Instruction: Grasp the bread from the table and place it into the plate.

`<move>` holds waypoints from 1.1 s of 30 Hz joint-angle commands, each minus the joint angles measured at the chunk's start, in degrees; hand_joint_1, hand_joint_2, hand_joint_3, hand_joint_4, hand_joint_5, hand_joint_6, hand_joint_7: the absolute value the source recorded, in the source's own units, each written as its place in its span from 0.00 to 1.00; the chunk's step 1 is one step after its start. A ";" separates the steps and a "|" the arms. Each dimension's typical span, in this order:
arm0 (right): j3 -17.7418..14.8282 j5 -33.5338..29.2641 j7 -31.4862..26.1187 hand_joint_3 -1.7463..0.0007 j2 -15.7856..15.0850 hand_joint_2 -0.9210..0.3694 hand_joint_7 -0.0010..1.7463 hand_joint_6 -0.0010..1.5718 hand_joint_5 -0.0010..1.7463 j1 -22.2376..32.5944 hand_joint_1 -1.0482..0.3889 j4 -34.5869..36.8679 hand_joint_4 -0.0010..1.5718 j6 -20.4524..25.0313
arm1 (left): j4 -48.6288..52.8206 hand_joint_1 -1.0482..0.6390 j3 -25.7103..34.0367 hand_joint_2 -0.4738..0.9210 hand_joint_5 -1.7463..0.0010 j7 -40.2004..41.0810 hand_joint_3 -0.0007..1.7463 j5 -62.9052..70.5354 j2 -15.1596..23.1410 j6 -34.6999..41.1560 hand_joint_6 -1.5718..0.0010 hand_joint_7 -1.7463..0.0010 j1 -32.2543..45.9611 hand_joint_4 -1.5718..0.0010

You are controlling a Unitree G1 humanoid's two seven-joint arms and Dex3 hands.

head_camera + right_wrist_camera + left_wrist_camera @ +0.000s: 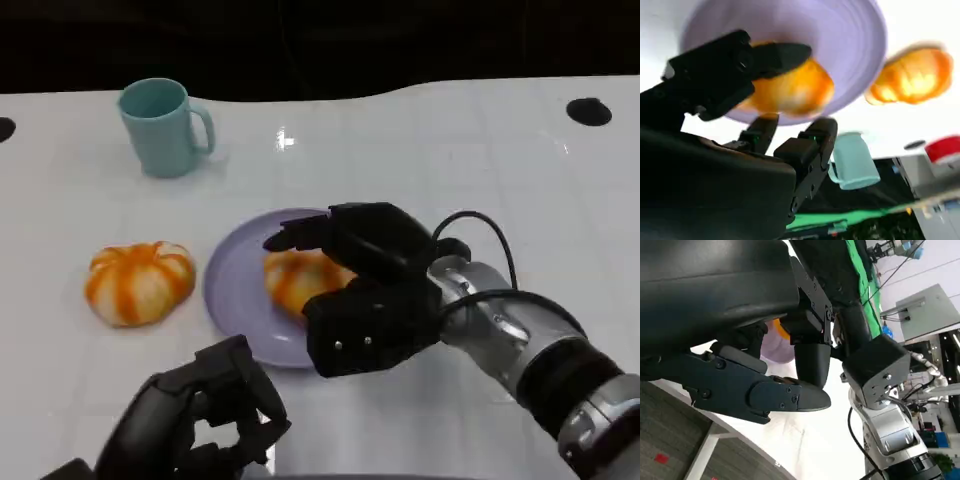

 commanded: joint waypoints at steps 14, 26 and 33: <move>-3.00 5.80 16.77 0.82 -10.88 0.00 0.00 0.09 0.11 10.81 0.18 -28.63 0.00 5.68 | -1.39 0.31 0.03 1.00 0.00 0.75 0.20 0.35 0.14 1.00 0.63 0.10 0.17 0.57; -9.32 13.33 16.20 0.85 -15.86 0.00 0.01 0.10 0.17 22.40 0.21 -39.56 0.00 -0.94 | -1.76 0.32 0.22 1.00 0.00 0.48 0.20 0.05 0.19 1.40 0.64 0.09 0.28 0.57; -17.36 22.50 9.66 0.91 -15.85 0.02 0.50 0.31 0.69 34.42 0.50 -41.51 0.32 -13.62 | -1.87 0.31 0.29 1.00 0.00 0.48 0.19 0.28 0.22 1.39 0.63 0.09 0.40 0.57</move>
